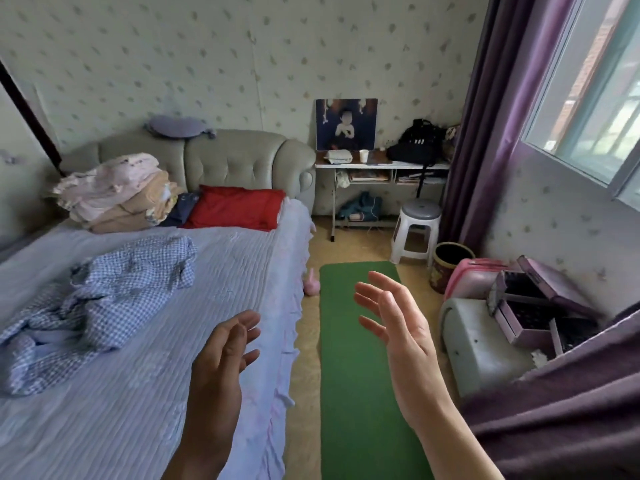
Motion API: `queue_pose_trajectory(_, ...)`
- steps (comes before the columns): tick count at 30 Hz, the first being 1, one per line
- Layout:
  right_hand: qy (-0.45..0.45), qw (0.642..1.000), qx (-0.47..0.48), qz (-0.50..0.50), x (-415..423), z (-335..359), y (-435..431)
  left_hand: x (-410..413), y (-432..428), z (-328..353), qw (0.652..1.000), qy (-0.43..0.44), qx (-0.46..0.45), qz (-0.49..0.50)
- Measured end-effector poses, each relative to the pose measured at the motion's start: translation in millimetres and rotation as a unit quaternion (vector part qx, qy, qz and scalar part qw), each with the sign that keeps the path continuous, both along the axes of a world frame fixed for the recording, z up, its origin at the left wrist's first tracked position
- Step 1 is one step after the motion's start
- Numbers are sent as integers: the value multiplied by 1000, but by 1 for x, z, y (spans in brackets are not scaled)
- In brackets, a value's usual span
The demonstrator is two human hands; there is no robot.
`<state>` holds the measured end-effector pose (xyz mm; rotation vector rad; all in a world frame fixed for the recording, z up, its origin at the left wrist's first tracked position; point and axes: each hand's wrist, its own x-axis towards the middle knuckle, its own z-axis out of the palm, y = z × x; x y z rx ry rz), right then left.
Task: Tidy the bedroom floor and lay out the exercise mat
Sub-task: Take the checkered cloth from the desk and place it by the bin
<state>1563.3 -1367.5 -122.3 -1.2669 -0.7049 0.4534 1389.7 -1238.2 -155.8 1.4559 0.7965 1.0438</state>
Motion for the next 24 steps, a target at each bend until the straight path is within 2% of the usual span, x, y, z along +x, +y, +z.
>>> queue_pose_trajectory(13, -28, 998, -20, -49, -88, 3, -32, -90, -9, -1, 999, -21, -17, -34)
queue_pose_trajectory(19, -35, 995, -24, -87, -79, 0, -50, -68, -9, -2, 996, -58, -11, -62)
queue_pose_trajectory(24, -49, 995, -3, -88, -38, 11, -64, -21, -10, 23, 995, -48, 31, -80)
